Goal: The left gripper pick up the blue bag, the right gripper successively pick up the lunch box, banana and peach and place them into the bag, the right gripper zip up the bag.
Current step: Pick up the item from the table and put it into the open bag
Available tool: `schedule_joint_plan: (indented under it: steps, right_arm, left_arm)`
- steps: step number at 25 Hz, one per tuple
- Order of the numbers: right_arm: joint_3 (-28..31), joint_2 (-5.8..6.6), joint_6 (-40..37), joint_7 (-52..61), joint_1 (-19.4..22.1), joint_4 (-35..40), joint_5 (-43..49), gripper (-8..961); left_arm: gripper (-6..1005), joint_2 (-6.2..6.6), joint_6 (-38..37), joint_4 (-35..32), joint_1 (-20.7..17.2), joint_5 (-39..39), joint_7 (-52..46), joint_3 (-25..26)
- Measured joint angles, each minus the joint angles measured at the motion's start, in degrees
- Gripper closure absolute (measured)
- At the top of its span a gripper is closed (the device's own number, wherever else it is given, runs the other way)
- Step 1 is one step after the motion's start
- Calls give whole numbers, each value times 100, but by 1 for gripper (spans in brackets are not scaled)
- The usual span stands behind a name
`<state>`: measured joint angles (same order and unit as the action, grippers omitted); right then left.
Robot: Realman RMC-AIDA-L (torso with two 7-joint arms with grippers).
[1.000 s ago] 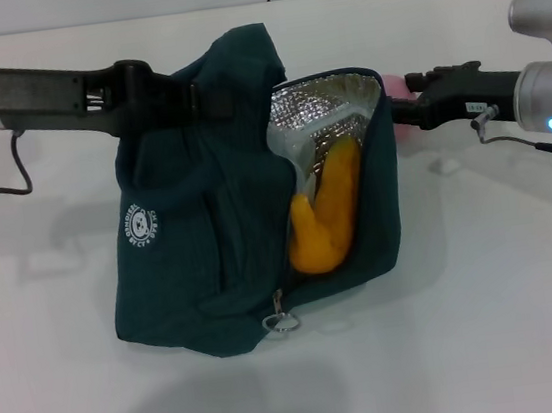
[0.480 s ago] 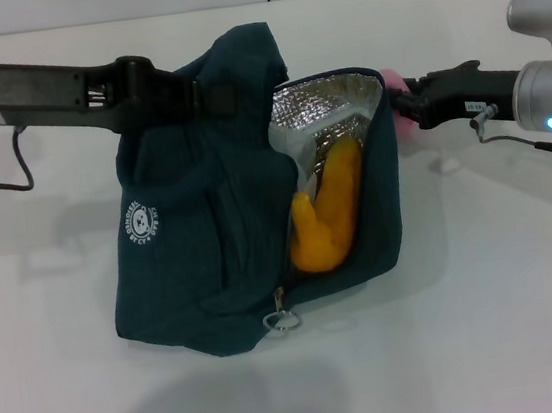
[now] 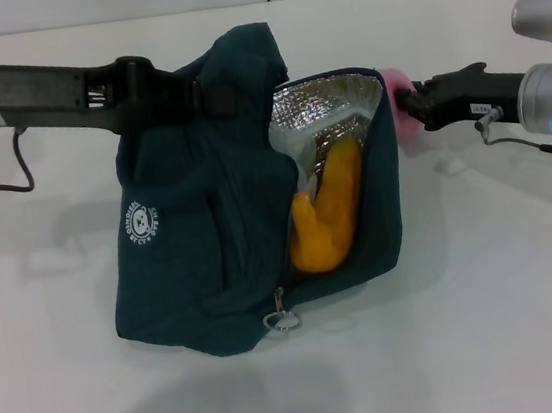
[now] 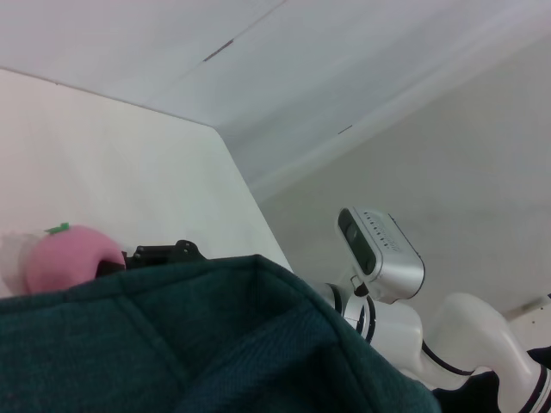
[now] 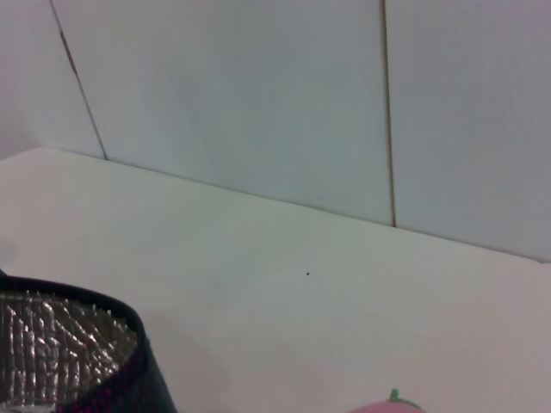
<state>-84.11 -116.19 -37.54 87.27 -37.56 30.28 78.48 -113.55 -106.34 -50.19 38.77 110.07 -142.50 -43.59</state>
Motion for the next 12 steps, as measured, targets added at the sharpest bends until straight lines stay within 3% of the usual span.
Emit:
schedule_joint_plan:
  steps: [5, 12]
  right_arm:
    - [6, 0, -34, 1, 64, 42, -135, 856]
    - [156, 50, -141, 1, 602, 698, -394, 883]
  left_arm:
    - [955, 0, -1, 0, -17, -9, -5, 1]
    - [955, 8, -10, 4, -75, -19, 4, 36]
